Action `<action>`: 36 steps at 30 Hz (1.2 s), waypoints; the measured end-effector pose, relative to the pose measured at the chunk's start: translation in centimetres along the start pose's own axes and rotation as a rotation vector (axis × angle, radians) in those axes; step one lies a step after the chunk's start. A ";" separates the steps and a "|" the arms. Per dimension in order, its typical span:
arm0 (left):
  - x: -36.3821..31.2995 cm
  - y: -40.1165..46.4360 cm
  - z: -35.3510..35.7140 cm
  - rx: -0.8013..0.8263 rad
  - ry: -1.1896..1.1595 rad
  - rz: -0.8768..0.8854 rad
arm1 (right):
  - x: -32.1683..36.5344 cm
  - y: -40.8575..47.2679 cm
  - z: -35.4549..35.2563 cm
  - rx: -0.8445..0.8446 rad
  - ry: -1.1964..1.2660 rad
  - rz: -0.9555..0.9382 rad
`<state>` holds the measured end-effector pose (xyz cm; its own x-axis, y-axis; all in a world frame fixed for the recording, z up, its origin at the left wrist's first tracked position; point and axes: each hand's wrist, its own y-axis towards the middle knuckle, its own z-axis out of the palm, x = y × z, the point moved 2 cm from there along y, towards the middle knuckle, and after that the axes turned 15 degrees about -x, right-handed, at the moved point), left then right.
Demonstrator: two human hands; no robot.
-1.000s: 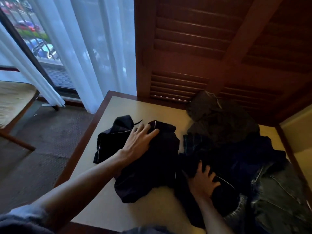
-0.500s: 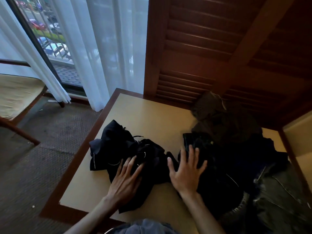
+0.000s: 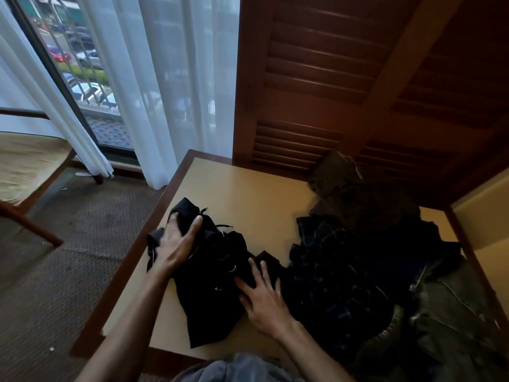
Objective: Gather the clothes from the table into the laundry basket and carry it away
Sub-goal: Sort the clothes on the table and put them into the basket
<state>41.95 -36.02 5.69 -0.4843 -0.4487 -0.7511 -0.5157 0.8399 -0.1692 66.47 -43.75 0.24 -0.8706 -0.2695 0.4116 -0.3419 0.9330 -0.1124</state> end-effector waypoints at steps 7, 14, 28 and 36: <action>-3.3 -6.9 9.5 0.127 0.497 0.439 | -0.4 -1.3 -0.8 -0.070 0.736 0.285; 0.8 -6.7 9.9 0.023 0.396 0.516 | -10.5 -5.1 -10.8 -0.776 0.309 0.524; 2.6 -5.2 10.0 -0.042 0.421 0.231 | -14.7 0.1 -4.5 -0.121 -0.288 0.607; 2.2 -3.6 9.4 -0.012 0.269 0.132 | -14.1 1.9 -5.2 -0.151 -0.204 0.678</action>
<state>49.38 -37.21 -1.35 -0.7169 -0.4021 -0.5695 -0.4435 0.8933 -0.0725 79.96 -36.97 -1.09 -0.9277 0.3545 0.1171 0.3362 0.9296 -0.1509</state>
